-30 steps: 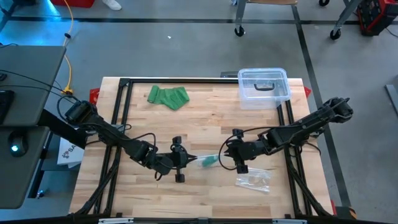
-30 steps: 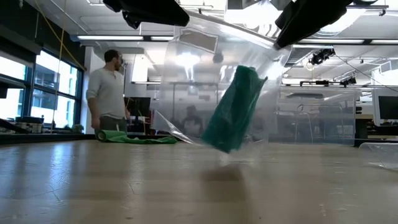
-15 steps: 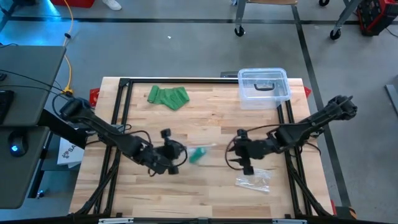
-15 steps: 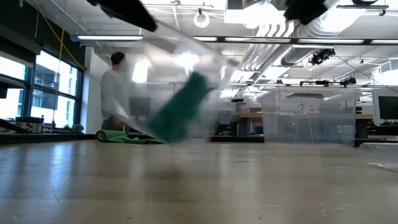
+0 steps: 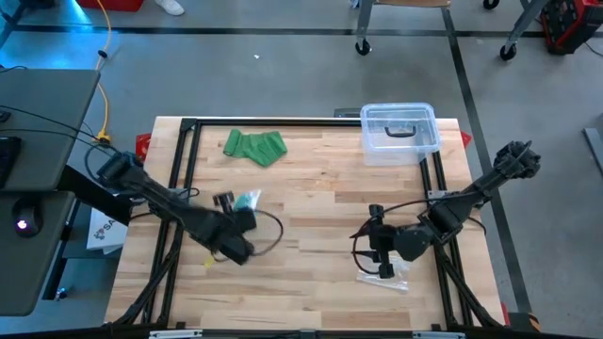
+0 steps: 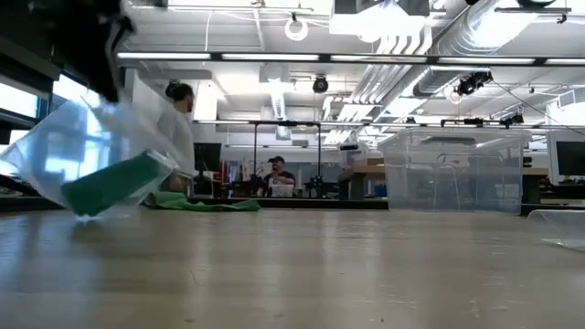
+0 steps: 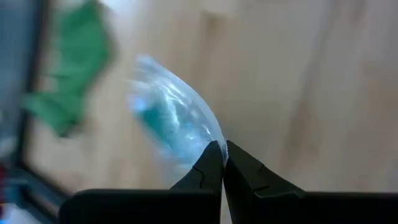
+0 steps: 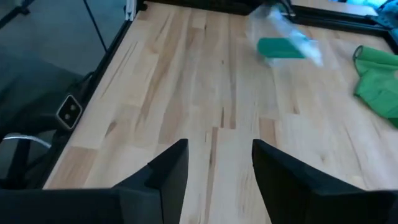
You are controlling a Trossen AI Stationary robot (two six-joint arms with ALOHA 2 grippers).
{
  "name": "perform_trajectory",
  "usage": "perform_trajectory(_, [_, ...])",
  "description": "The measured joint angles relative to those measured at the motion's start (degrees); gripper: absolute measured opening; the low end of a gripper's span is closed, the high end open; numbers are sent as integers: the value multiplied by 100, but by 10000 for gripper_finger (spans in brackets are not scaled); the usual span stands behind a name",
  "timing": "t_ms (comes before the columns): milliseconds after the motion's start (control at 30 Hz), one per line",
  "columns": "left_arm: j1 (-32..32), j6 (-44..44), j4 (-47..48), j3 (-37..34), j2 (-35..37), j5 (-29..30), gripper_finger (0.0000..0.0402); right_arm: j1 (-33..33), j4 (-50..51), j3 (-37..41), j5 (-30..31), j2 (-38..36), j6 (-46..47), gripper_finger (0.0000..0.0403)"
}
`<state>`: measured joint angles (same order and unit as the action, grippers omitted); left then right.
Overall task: Roll bandage
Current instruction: Close the transparent zip bag, then open the transparent bin
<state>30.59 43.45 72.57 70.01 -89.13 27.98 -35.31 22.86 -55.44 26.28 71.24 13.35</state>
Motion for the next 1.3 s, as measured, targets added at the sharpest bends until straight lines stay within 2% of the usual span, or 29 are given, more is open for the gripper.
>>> perform_trajectory(167, [211,78,-1189,-82,-958,-901,0,11,2,0,50,0,15,169])
perform_trajectory(267, [263,164,-1446,-82,-1460,-1615,0,11,2,0,50,2,15,169])
perform_trajectory(400, [257,315,-1385,-90,-1792,-1755,6,13,5,0,48,2,13,169])
perform_trajectory(500, [251,339,-1405,-86,-1721,-1844,29,13,8,0,48,2,15,169])
perform_trajectory(700, [245,471,-1336,-86,-1028,-1762,103,13,16,0,54,2,15,169])
perform_trajectory(867, [283,741,-1120,-86,-305,-1414,150,13,20,0,64,4,15,169])
perform_trajectory(1000, [335,747,-1028,-86,9,-1019,160,13,24,0,64,4,15,169])
perform_trajectory(1167, [330,699,-949,-120,-37,-605,161,13,56,0,64,4,56,169])
perform_trajectory(1233, [287,630,-1317,-315,-38,-473,161,17,104,0,68,4,152,169])
perform_trajectory(1300, [239,229,-2113,-649,-17,-357,159,18,216,0,134,7,280,169])
